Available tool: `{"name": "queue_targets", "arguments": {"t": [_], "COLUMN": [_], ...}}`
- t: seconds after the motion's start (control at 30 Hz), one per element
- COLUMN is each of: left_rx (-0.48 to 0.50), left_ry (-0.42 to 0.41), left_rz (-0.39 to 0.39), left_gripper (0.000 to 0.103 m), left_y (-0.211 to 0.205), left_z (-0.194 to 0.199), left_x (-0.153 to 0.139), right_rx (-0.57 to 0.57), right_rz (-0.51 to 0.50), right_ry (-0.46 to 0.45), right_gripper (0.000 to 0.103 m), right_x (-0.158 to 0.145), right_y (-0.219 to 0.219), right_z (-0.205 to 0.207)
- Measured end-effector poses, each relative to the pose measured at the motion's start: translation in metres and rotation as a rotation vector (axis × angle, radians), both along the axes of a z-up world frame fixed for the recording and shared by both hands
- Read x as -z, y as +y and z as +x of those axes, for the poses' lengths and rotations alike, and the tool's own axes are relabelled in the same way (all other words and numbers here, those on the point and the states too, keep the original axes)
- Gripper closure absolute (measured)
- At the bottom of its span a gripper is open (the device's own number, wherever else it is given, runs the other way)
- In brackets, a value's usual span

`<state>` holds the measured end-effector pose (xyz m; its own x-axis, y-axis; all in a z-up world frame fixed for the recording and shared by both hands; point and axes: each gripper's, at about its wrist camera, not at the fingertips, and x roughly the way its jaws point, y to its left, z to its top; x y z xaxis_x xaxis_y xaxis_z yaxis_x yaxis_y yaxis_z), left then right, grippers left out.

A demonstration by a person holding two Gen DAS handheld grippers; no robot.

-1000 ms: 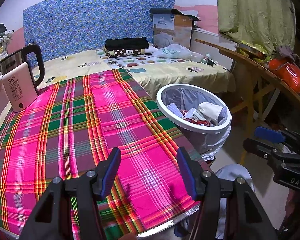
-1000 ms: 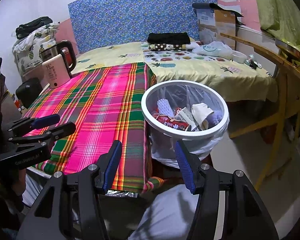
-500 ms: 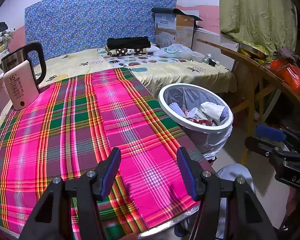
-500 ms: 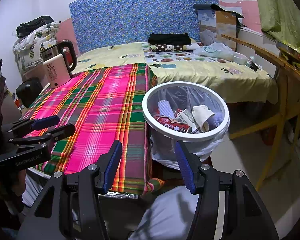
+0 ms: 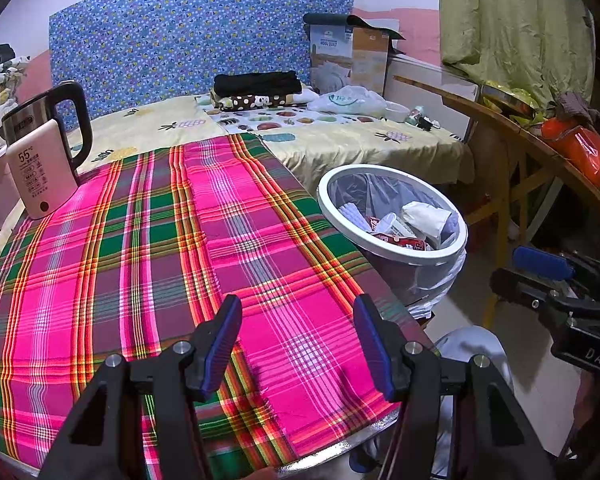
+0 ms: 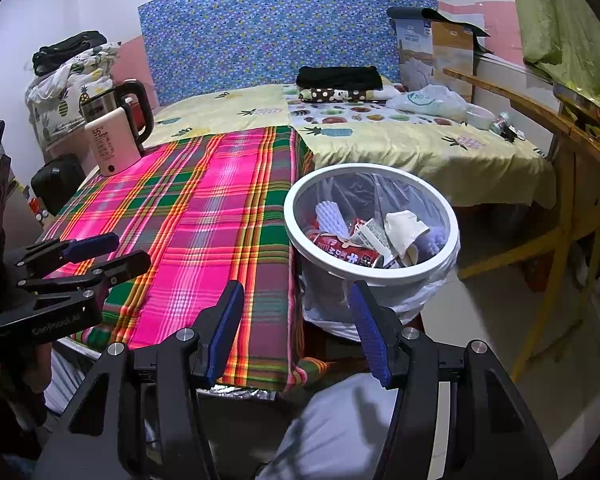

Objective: Collect trash

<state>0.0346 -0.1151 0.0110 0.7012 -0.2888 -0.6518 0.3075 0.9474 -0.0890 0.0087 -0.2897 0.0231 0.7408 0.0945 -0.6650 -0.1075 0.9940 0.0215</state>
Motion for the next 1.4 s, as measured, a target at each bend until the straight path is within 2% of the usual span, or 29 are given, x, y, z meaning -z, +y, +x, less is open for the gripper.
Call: {"name": "queue_targets", "arguments": {"t": [1.4], "left_rx": [-0.011], "left_ry": [0.024], "left_rz": [0.001], "left_gripper": [0.043], "left_y": [0.0002], "left_z": [0.0034], "left_x": [0.0042], "right_rx": [-0.005], "right_rz": [-0.005], "right_ry": [0.008], "right_gripper": [0.047], "right_x": [0.0006], "right_y": [0.0025], "right_z": [0.0030]}}
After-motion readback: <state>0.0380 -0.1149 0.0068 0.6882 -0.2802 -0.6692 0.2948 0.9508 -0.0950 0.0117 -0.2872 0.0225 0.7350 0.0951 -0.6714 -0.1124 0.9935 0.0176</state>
